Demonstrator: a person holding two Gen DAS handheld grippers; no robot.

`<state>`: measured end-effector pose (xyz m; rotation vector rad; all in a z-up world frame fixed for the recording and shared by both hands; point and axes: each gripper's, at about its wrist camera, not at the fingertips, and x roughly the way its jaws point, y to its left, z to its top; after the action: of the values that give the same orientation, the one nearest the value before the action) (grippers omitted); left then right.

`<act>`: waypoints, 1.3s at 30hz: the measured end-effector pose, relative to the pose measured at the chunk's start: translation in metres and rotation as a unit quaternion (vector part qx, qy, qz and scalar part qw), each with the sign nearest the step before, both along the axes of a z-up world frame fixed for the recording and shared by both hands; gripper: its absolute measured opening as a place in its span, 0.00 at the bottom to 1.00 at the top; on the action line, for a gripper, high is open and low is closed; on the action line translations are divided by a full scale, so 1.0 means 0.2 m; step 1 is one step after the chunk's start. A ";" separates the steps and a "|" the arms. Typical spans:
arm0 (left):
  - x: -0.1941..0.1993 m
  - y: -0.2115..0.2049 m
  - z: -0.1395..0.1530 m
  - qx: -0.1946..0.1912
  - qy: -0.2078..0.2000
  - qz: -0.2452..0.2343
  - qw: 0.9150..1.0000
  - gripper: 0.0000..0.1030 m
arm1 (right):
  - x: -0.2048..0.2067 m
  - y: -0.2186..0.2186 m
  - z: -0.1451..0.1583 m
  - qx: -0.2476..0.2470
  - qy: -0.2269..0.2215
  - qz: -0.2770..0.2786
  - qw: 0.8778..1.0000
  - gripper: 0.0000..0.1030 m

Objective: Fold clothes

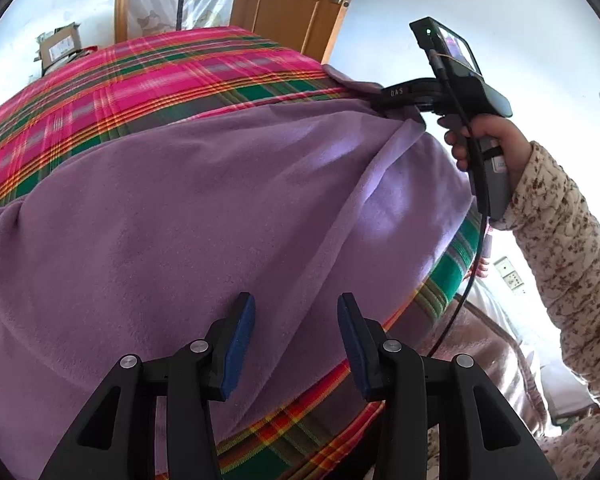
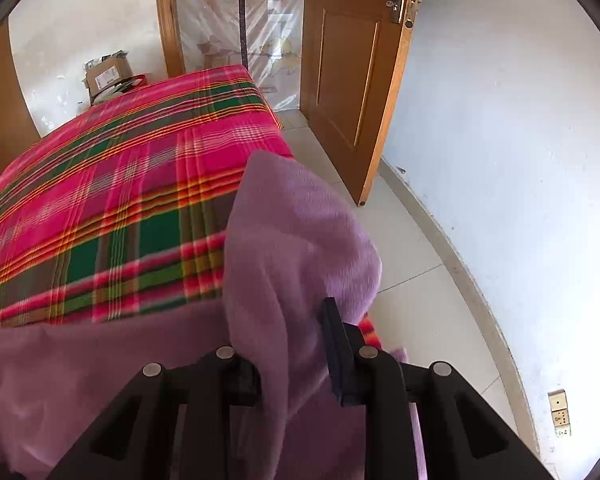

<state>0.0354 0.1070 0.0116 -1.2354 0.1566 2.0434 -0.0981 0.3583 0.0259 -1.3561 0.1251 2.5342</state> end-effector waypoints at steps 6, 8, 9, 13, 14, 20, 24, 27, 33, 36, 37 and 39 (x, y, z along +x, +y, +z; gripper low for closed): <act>-0.02 0.00 0.00 0.003 -0.007 0.010 1.000 0.38 | -0.05 0.02 0.01 -0.001 0.000 -0.001 1.000 0.17; -0.02 0.00 0.00 -0.004 -0.001 0.013 1.000 0.29 | -0.04 0.03 0.02 -0.002 0.008 -0.004 1.000 0.06; -0.02 0.00 0.00 -0.008 0.003 0.014 1.000 0.26 | -0.03 0.04 0.04 -0.006 0.016 -0.007 1.000 0.06; -0.02 0.00 -0.01 0.007 -0.004 0.017 1.000 0.24 | 0.04 0.10 0.12 -0.027 0.056 -0.025 0.998 0.05; -0.01 0.00 -0.01 0.005 0.000 0.018 1.000 0.24 | 0.06 0.13 0.14 -0.034 0.067 -0.031 0.997 0.05; 0.03 0.06 0.00 -0.020 0.029 0.006 0.999 0.29 | 0.19 0.19 0.28 -0.063 0.113 -0.039 0.991 0.05; 0.04 0.07 0.01 -0.030 0.038 0.000 0.999 0.20 | 0.24 0.20 0.30 -0.077 0.118 -0.036 0.989 0.05; 0.05 0.07 0.03 -0.035 0.050 0.001 0.998 0.04 | 0.24 0.25 0.26 -0.111 0.106 -0.045 0.987 0.05; 0.09 -0.05 0.21 0.022 0.079 0.017 0.997 0.03 | 0.26 0.32 0.22 -0.161 0.113 -0.060 0.979 0.05; 0.14 -0.07 0.26 0.037 0.089 -0.001 0.995 0.03 | 0.30 0.34 0.25 -0.183 0.139 -0.060 0.971 0.05; 0.16 -0.08 0.27 0.037 0.091 -0.008 0.995 0.03 | 0.33 0.35 0.26 -0.188 0.145 -0.061 0.969 0.05; 0.21 -0.08 0.28 0.038 0.096 -0.024 0.994 0.03 | 0.38 0.36 0.26 -0.198 0.156 -0.063 0.966 0.05</act>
<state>0.0764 0.0906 0.0682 -0.9798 0.1950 2.1053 -0.0217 0.4299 0.0788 -1.0099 0.7899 2.6857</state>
